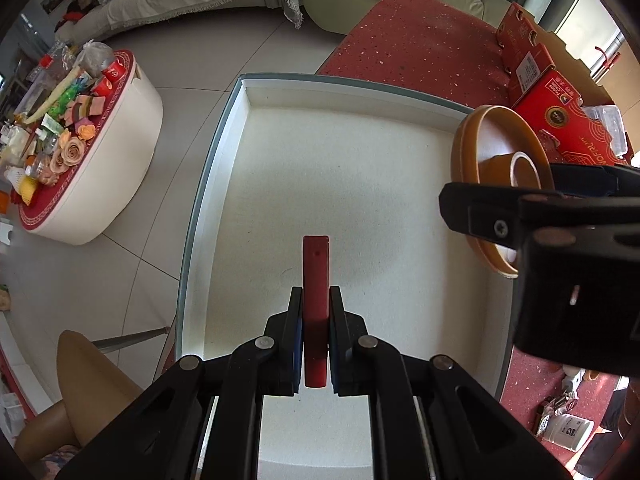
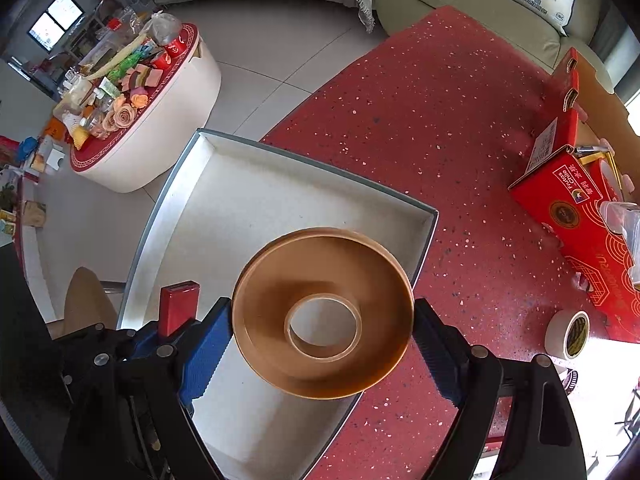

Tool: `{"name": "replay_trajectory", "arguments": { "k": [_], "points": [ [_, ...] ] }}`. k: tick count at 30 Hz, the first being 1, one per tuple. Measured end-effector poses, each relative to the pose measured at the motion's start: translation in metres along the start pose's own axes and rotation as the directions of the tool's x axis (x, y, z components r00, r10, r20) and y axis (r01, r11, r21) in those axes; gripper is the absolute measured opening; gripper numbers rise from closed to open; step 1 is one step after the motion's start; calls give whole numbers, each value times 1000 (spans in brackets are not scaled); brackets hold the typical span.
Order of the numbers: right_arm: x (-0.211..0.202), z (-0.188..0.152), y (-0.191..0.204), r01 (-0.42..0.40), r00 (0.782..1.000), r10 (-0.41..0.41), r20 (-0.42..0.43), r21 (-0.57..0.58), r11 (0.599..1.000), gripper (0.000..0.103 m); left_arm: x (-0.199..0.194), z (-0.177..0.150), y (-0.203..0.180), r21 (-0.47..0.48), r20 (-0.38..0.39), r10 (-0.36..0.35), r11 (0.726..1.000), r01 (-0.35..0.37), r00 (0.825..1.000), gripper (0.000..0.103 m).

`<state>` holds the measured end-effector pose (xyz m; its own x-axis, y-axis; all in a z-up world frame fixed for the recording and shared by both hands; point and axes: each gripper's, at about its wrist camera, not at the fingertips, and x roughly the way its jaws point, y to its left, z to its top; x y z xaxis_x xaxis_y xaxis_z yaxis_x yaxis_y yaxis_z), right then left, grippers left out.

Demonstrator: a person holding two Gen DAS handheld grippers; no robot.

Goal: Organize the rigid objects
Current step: 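Open left gripper to drop the red box while right gripper sets the ring in the tray, then move left gripper toward the white block while right gripper approaches the white jar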

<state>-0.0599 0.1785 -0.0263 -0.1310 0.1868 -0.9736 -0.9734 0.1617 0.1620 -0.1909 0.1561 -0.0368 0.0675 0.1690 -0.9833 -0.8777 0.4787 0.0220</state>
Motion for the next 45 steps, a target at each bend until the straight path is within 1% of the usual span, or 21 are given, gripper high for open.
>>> {"name": "replay_trajectory", "arguments": {
  "k": [6,7,8,9,10,11,12,13,15,16,18,21,23,26,29,34,36,38,39,41,45],
  "points": [
    [16,5,0,12,999,-12,-37,-12,1000,88,9,2,-1,9,-5,-21,1000,21,1000,12],
    [18,5,-1,6,999,-6,-45,-10,1000,88,9,2,-2,16,-1,-23,1000,23,1000,17],
    [19,5,-2,-2,999,2,-52,-5,1000,89,8,1,-3,24,9,-30,999,30,1000,40],
    [19,5,-3,-10,998,10,-55,1,1000,89,5,0,-4,28,23,-33,999,32,999,59],
    [19,4,-5,-11,998,11,-57,6,1000,89,2,-1,-5,31,45,-29,999,28,999,93],
    [16,2,-7,-4,998,5,-55,11,1000,89,-2,-3,-5,29,73,-23,999,21,997,102],
    [13,0,-10,3,999,-3,-43,15,1000,94,-3,-3,-5,30,94,-23,999,20,995,103],
    [7,-2,-13,14,1000,-13,-21,18,1000,103,-3,-4,-6,34,90,-31,999,28,995,103],
    [-7,-7,-21,31,999,-32,25,29,999,103,-2,-5,-7,37,75,-43,999,40,996,103],
    [-14,-10,-25,20,999,-21,39,42,999,103,-2,-5,-6,39,77,-44,998,41,996,103],
    [-24,-15,-32,-38,998,35,51,60,997,103,-5,-8,-5,43,92,-38,998,34,995,103],
    [-44,-25,-38,-12,997,7,78,67,998,103,-12,-12,-6,35,74,-35,999,32,997,103],
    [-57,-40,-45,-24,995,11,103,123,992,103,-19,-17,-6,33,68,-52,998,50,996,103],
    [-68,-74,-59,-52,997,40,58,217,975,103,-31,-28,-15,76,47,-66,995,63,997,103],
    [-76,-118,-61,-35,999,41,-18,250,968,103,-42,-47,-34,156,23,-85,985,80,996,103],
    [-95,-195,-60,54,997,-38,-67,259,964,103,-53,-79,-78,298,-50,-135,944,144,990,103],
    [-103,-224,-65,103,994,-85,-73,299,949,103,-55,-88,-96,343,-75,-146,925,163,986,103],
    [-112,-256,-80,125,992,-103,-76,394,911,103,-57,-93,-114,385,-94,-156,905,180,983,103],
    [-117,-273,-88,134,991,-113,-75,457,879,103,-57,-95,-124,407,-101,-159,894,187,982,103],
    [-124,-305,-105,133,991,-112,-73,575,808,103,-58,-99,-144,456,-115,-164,867,199,980,103],
    [-120,-350,-137,139,989,-60,-133,746,651,103,-53,-105,-185,550,-150,-155,807,212,976,103]
  ]
}}
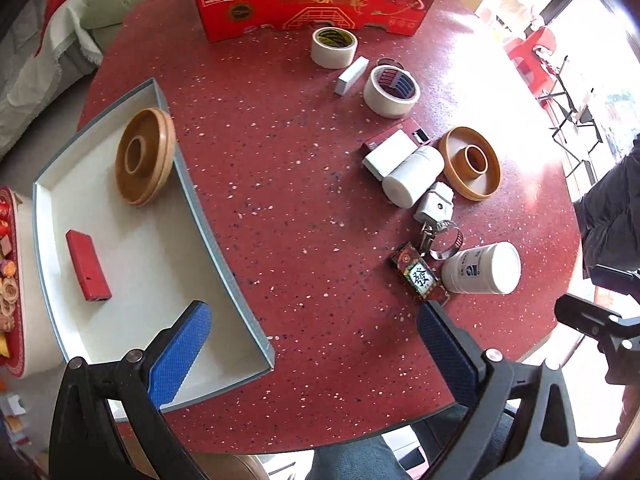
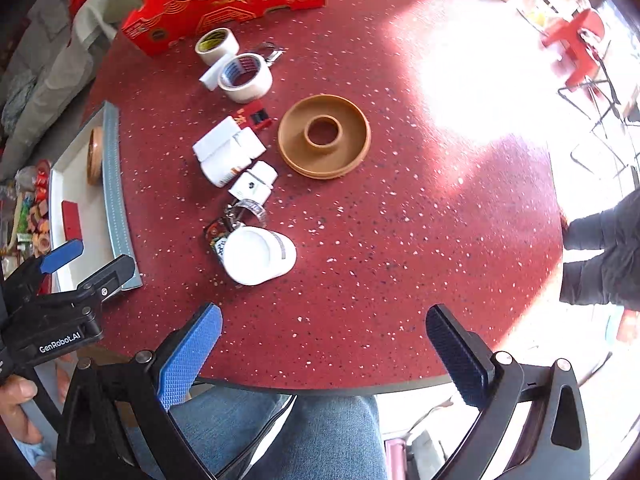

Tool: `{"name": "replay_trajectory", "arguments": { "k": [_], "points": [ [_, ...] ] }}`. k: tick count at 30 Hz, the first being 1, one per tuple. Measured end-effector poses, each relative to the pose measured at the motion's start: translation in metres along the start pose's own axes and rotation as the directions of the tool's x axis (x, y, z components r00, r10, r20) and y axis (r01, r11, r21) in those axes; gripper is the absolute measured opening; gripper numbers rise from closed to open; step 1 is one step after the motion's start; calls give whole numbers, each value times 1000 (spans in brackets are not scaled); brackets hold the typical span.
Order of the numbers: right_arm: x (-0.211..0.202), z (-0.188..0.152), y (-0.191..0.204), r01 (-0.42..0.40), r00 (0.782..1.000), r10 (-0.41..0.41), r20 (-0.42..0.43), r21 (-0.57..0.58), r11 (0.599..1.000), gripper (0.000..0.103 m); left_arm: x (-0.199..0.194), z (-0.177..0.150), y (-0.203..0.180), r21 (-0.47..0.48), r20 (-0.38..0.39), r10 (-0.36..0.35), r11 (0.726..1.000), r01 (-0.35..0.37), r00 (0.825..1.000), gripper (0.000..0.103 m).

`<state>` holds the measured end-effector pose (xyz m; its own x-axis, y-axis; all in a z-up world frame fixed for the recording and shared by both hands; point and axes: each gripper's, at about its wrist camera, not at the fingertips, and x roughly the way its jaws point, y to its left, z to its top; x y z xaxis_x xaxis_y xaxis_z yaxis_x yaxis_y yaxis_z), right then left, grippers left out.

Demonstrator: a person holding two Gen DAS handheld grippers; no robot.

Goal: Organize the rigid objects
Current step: 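Move left gripper toward the white block while right gripper approaches the white jar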

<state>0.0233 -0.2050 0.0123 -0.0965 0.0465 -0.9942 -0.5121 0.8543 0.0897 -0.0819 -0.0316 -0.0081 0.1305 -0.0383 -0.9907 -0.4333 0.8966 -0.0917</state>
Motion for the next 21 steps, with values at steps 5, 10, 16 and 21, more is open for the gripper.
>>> {"name": "replay_trajectory", "arguments": {
  "k": [5,10,16,21],
  "points": [
    [20,-15,-32,-30,995,41,-89,124,992,103,33,16,-27,3,-96,-22,1000,22,995,103],
    [29,-25,-36,-42,990,55,-131,97,994,103,66,18,-35,-18,-157,25,999,-28,987,103],
    [36,-30,-39,-30,986,38,-161,56,998,103,81,21,-35,-45,-163,19,999,-27,986,103],
    [45,-29,-42,-31,983,36,-181,34,999,103,74,22,-19,-27,-133,45,998,-48,990,103]
  ]
}}
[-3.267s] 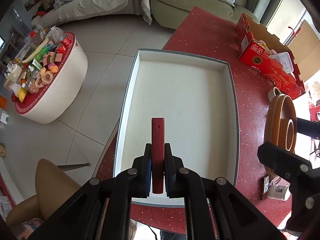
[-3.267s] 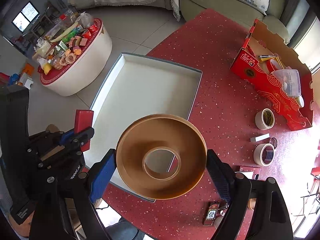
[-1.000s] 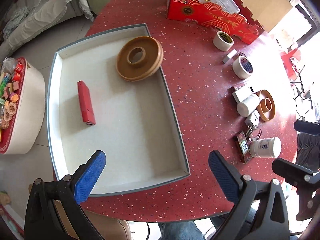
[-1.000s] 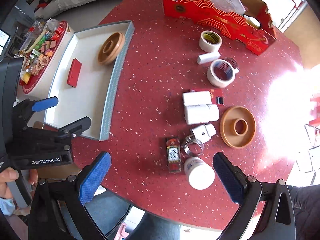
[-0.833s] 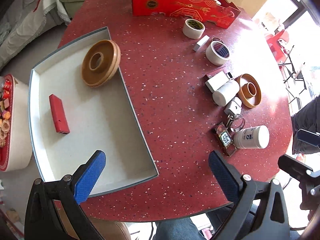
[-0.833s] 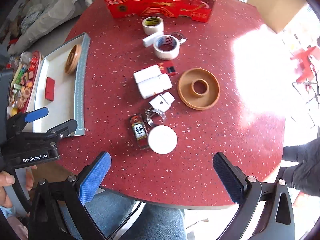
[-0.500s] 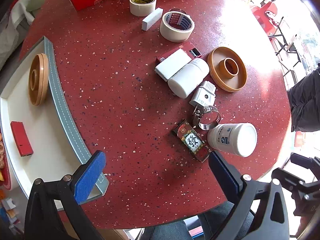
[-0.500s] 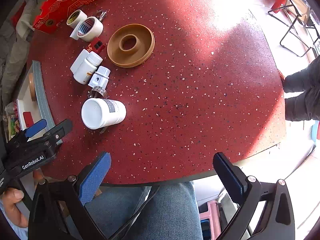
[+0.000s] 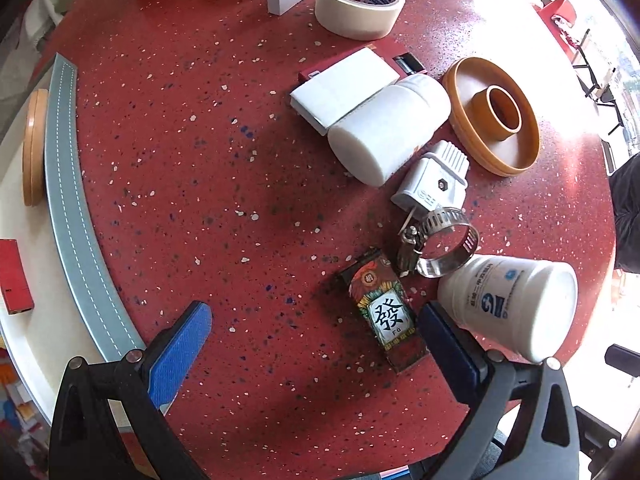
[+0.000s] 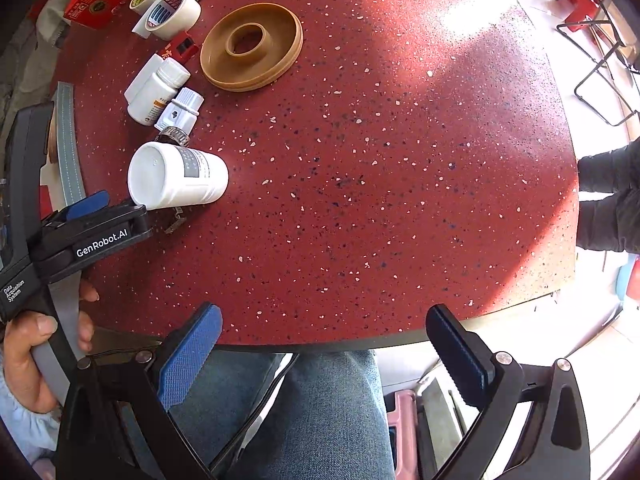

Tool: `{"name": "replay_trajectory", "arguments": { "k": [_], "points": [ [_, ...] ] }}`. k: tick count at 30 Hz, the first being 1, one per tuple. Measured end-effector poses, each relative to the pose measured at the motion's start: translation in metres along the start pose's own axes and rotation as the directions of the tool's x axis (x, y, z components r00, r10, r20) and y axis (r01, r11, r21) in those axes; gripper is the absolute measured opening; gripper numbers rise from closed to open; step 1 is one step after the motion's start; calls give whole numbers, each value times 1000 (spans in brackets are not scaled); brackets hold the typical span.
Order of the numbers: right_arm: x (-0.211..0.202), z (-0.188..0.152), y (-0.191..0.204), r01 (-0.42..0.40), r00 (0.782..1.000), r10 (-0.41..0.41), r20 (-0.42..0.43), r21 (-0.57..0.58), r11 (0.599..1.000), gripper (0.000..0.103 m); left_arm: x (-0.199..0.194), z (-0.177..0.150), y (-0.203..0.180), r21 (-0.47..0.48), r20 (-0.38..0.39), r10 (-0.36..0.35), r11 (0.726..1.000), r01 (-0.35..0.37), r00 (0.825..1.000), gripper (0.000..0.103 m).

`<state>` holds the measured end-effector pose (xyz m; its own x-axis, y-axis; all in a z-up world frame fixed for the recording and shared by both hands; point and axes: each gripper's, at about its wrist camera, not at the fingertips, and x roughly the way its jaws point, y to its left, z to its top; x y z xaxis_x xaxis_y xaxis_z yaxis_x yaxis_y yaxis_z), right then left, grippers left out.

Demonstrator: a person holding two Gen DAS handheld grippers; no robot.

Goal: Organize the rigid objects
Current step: 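Move left gripper toward the white block while right gripper approaches the white jar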

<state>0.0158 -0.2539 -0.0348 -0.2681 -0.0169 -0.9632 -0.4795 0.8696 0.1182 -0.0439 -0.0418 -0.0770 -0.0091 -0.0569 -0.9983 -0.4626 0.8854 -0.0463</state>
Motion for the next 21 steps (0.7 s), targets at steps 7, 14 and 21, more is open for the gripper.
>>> {"name": "replay_trajectory", "arguments": {
  "k": [7,14,21],
  "points": [
    [1,3,5,-12,1000,12,1,-14,1000,103,-24,20,55,-67,32,64,996,-62,997,103],
    [-1,14,-10,-26,1000,26,1,17,1000,103,-63,84,38,-1,161,48,999,-49,986,103],
    [-10,23,-11,-27,1000,27,13,15,1000,103,-48,107,36,55,109,89,994,-95,990,103]
  ]
}}
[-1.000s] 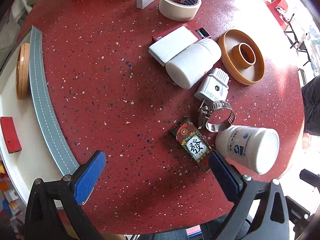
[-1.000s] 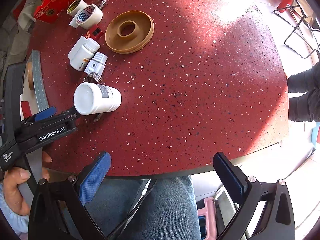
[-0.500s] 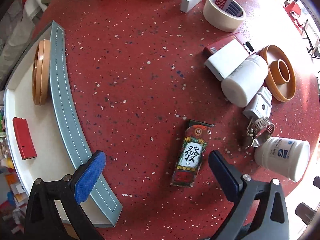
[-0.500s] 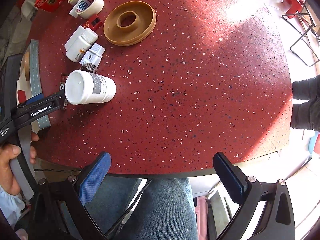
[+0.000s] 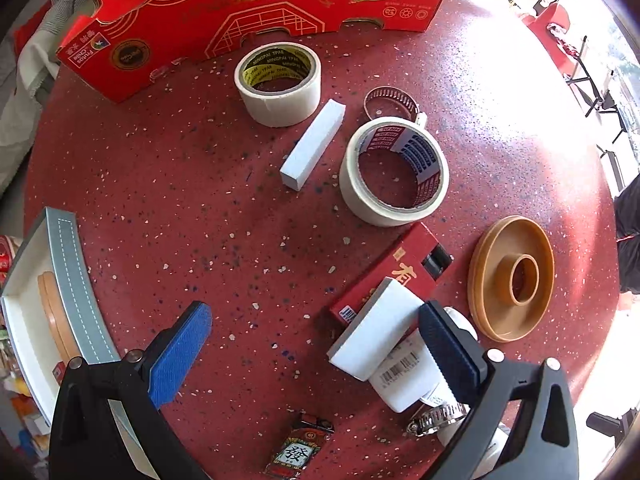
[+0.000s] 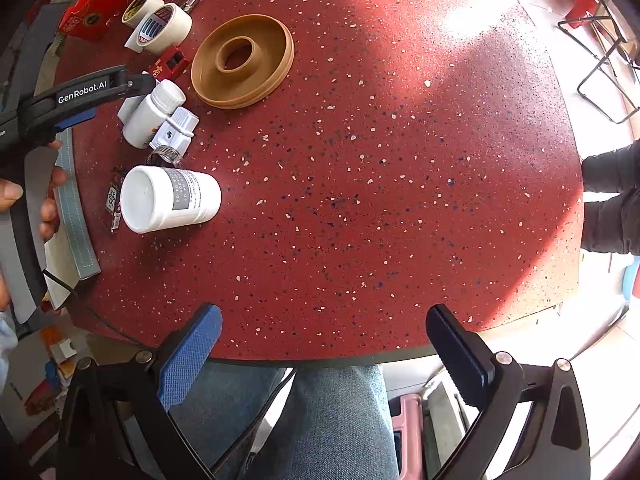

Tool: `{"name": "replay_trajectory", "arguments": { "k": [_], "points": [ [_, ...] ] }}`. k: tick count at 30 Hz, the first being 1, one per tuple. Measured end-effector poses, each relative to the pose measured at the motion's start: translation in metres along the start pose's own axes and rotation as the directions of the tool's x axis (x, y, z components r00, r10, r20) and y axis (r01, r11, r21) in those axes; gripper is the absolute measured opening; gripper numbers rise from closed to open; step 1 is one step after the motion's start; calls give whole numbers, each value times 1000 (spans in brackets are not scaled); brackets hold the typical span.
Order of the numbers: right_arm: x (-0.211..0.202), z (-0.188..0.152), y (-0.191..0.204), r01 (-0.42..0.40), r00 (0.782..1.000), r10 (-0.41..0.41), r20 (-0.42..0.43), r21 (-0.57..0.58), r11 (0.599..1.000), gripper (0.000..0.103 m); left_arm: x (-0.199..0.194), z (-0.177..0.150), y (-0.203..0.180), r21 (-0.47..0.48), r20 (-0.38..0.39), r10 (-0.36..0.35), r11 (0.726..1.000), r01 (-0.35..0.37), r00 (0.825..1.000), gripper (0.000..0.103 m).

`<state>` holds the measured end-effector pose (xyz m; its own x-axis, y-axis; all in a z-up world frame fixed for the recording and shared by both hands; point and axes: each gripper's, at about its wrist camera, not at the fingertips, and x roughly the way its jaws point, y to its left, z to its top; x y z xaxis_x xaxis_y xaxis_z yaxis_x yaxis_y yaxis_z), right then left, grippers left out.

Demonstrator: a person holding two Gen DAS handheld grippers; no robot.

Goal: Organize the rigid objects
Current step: 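Move left gripper toward the white block while right gripper approaches the white jar, then close left gripper on the white block while right gripper grasps the white jar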

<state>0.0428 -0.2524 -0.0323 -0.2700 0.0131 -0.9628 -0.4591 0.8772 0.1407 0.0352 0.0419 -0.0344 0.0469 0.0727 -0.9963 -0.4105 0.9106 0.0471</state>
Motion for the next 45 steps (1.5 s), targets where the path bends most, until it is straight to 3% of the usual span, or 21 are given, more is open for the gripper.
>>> {"name": "replay_trajectory", "arguments": {
  "k": [1,4,7,13,16,19,21,24,27,32,35,42,43,45],
  "points": [
    [-1,4,1,0,1000,0,6,-3,1000,103,0,-1,11,2,1,63,998,-63,998,103],
    [-6,19,8,6,1000,-6,31,-19,1000,103,-2,-8,54,-78,-33,74,994,-76,997,103],
    [-11,37,14,17,998,-15,63,-33,999,103,-12,-12,81,-146,-18,44,988,-46,999,103],
    [-18,99,31,31,991,-22,131,-64,997,103,-28,-22,74,-125,-6,47,991,-47,999,103],
    [-20,126,40,46,988,-35,147,-66,997,103,-25,-29,88,-187,-40,15,982,-22,999,103],
    [-24,143,43,49,988,-40,149,-54,997,103,-22,-36,106,-243,-79,52,968,-70,996,103],
    [-30,140,44,22,988,-11,153,-70,997,103,-24,-43,117,-277,-65,20,960,-37,998,103],
    [-37,112,55,30,983,5,184,-187,982,103,-32,-46,133,-272,-62,11,962,-28,998,103],
    [-41,74,69,38,971,45,234,-339,940,103,-34,-55,122,-308,-45,-51,951,35,998,103],
    [-18,23,99,68,971,60,234,-504,861,103,-39,-59,106,-319,-47,-60,947,42,997,103],
    [-3,18,115,105,971,28,236,-532,840,103,-33,-60,98,-329,-65,-52,944,28,997,103],
    [18,30,133,147,971,-21,238,-528,836,103,-40,-75,96,-338,-53,-30,941,10,998,103],
    [20,31,135,150,971,-23,237,-531,834,100,-40,-84,91,-345,-52,-31,938,11,998,103],
    [27,35,142,148,974,-28,226,-533,833,82,-29,-72,98,-357,-64,-32,934,7,997,103]
  ]
}}
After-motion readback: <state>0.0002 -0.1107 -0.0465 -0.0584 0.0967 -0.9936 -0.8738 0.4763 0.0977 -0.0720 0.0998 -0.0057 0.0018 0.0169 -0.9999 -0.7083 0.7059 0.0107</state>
